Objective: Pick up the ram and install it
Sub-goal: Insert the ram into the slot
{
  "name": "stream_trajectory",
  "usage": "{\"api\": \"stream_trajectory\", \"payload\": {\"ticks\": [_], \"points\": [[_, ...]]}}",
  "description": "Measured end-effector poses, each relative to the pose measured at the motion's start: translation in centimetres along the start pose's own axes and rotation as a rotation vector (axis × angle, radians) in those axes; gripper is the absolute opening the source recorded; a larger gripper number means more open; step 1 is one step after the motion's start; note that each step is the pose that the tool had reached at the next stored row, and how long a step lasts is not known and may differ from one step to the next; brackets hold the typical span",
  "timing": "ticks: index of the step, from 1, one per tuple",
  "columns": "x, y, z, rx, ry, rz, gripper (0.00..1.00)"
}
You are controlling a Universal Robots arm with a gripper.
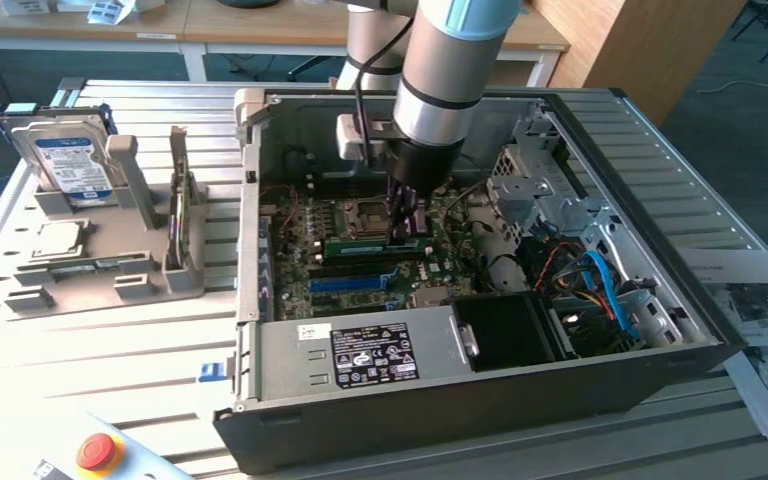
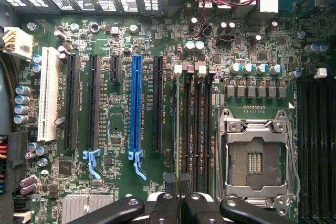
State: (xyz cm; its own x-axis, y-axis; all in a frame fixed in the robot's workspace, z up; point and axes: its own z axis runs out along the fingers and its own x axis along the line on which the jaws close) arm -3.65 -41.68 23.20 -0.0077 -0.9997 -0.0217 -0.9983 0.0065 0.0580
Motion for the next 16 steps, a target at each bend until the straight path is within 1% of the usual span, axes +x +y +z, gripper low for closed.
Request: {"api": "stream_trajectory", "payload": {"ticks": [2,9,11,14,16], "points": [[-0.01,0.05,0.01,0.0016,-0.0001,0.000,0.12],[0.00,0.02,0.00,0.0028,0.0000,0.000,0.12],[-0.01,0.04,0.01,0.0043,-0.0001,0.000,0.12],[0.00,0.09,0.00,0.0085,0.0000,-0.002,0.12],[0.00,0.09,0.01,0.0091,0.0000,-0.002,0.12]]}}
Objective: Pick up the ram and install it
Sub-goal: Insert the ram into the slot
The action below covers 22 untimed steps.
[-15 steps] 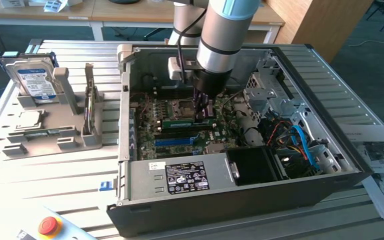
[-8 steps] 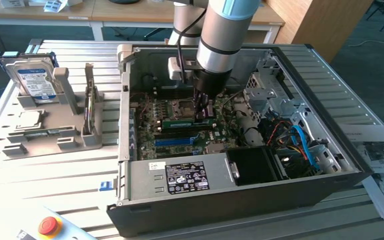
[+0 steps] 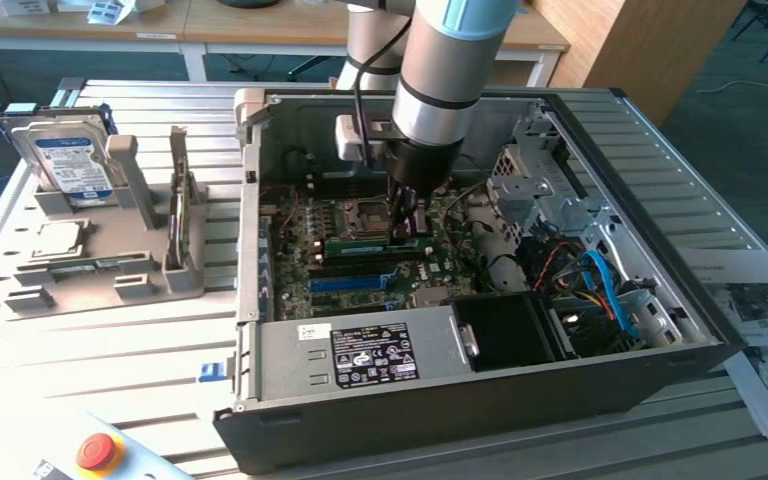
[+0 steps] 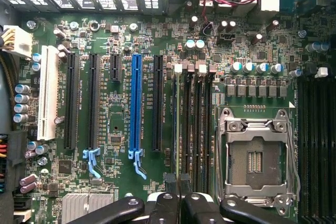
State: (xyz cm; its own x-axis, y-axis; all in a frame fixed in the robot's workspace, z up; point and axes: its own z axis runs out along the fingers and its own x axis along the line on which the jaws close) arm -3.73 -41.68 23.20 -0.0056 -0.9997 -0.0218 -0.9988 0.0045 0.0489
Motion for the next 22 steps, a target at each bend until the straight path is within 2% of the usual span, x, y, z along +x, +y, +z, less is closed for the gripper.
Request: {"api": "stream_trajectory", "payload": {"ticks": [22], "points": [[-0.12,0.02,0.00,0.0003,-0.0005,0.011,0.12]]}}
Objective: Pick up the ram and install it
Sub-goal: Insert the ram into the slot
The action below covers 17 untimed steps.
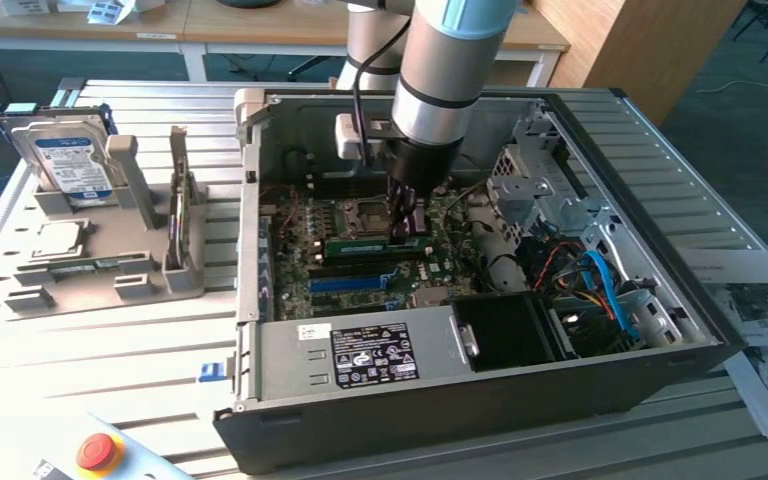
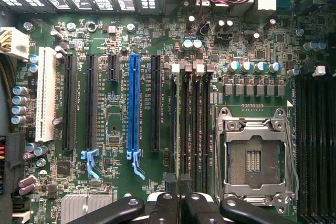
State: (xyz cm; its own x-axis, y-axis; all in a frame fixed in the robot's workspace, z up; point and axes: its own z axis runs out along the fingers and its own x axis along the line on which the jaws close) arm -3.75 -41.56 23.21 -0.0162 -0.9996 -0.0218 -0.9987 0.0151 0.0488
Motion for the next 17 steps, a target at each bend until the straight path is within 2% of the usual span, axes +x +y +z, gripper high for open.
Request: {"api": "stream_trajectory", "payload": {"ticks": [17], "points": [[0.00,0.06,0.00,0.0002,-0.0005,0.010,0.12]]}}
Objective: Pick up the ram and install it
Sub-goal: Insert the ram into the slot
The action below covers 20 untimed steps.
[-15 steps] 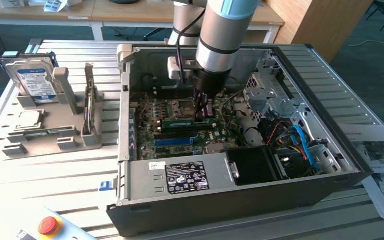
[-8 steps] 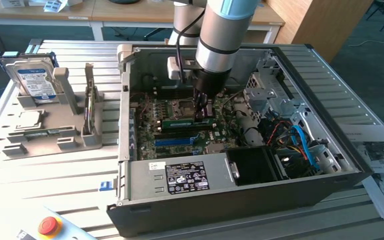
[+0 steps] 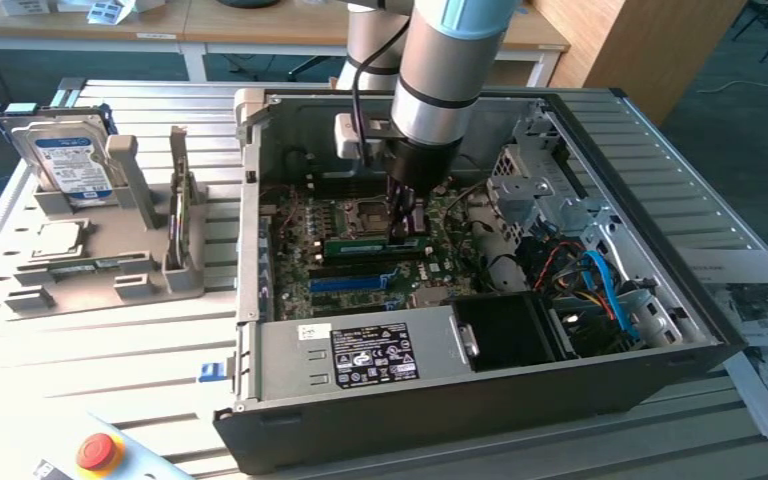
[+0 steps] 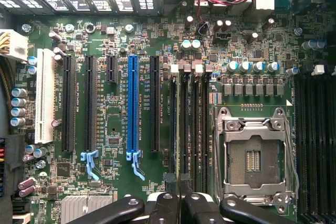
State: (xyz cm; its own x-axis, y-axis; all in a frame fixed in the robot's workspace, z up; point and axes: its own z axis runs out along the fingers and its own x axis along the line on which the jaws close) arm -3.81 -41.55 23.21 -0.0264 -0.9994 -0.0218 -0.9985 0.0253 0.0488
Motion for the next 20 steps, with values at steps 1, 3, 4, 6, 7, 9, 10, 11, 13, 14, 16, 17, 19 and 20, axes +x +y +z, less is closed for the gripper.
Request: {"api": "stream_trajectory", "payload": {"ticks": [1,3,4,6,7,9,10,11,13,14,16,17,19,20], "points": [[0.00,0.00,0.00,0.0000,0.0000,0.000,0.12],[0.00,0.00,0.00,0.0000,0.0000,0.000,0.12],[0.01,0.00,0.00,0.0000,-0.0001,0.000,0.12],[0.05,0.00,0.00,0.0000,-0.0001,0.000,0.12],[0.06,0.00,0.00,0.0000,-0.0001,0.000,0.12],[0.06,0.00,0.00,0.0000,0.0000,0.000,0.12],[0.06,0.00,0.00,0.0000,0.0000,0.000,0.12],[0.07,0.00,0.01,0.0000,-0.0001,0.000,0.12],[0.07,-0.01,0.09,0.0000,0.0000,0.000,0.12],[0.07,-0.01,0.12,-0.0001,0.0001,0.000,0.12],[0.07,-0.01,0.17,-0.0001,0.0002,0.000,0.12],[0.07,-0.01,0.18,-0.0002,0.0003,0.000,0.12],[0.07,-0.01,0.21,-0.0001,0.0001,0.000,0.12],[0.07,-0.01,0.22,0.0000,0.0001,0.000,0.12]]}}
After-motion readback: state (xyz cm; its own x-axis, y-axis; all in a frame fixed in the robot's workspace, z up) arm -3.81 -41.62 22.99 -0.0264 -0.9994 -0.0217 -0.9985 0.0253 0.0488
